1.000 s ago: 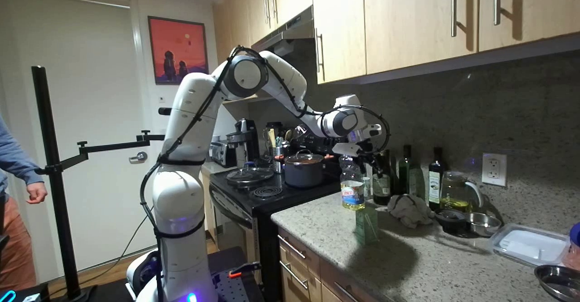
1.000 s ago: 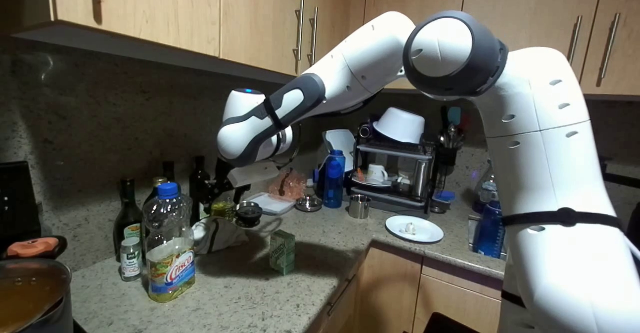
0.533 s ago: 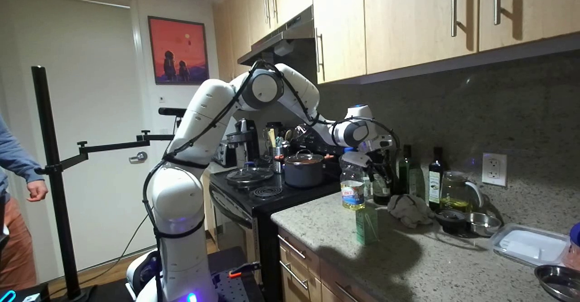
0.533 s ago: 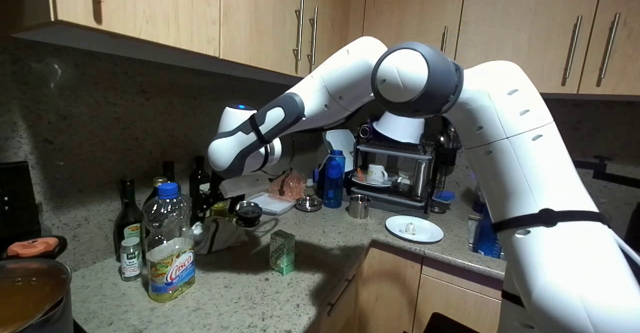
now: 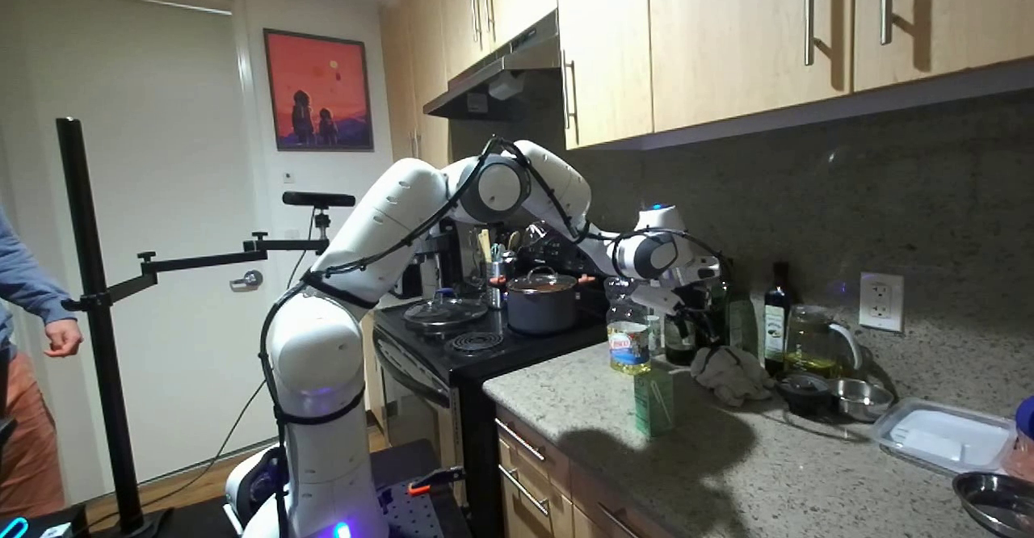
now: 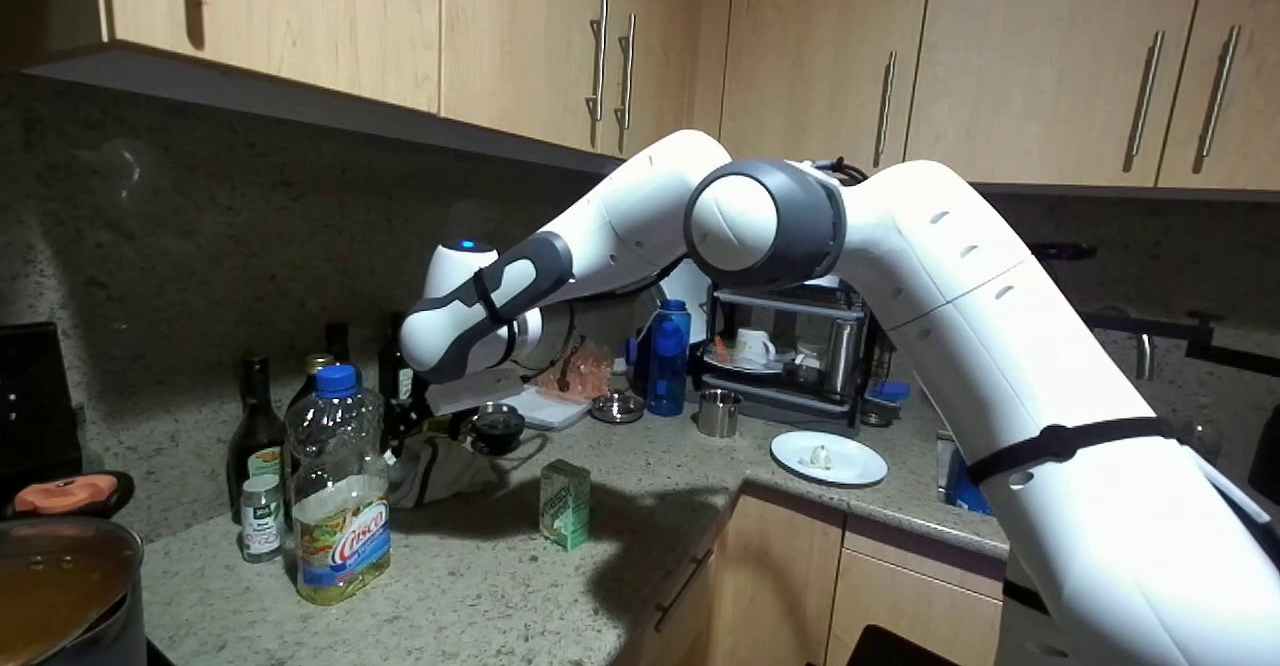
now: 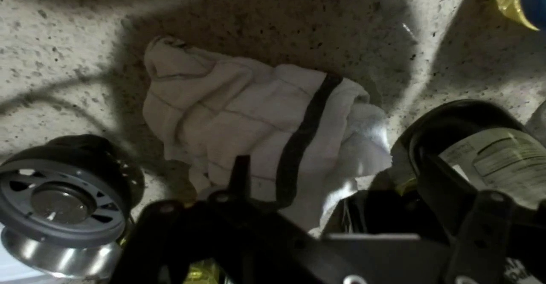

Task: Put the towel on the green box

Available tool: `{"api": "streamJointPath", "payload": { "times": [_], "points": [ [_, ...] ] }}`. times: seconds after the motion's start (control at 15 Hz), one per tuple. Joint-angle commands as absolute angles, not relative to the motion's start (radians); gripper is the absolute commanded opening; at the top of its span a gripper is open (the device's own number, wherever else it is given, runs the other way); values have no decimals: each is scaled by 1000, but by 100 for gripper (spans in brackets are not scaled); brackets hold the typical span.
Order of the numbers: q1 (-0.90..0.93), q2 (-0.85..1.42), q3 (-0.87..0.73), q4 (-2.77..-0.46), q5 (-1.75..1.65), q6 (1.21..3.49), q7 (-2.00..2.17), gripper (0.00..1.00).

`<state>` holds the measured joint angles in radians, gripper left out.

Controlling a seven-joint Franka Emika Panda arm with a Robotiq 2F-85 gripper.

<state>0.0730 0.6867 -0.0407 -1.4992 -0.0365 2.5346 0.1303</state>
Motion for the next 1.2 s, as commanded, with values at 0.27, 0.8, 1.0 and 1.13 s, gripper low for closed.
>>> {"api": "streamJointPath", "payload": {
  "times": [0.27, 0.8, 1.0, 1.13],
  "points": [
    [82, 786, -60, -1373, -36, 2500, 176, 54],
    [86, 744, -66, -1379, -36, 2545, 186, 1],
    [81, 708, -68, -1392, -30, 2568, 210, 4],
    [80, 686, -71, -1401, -29, 2579, 227, 4]
  ]
}}
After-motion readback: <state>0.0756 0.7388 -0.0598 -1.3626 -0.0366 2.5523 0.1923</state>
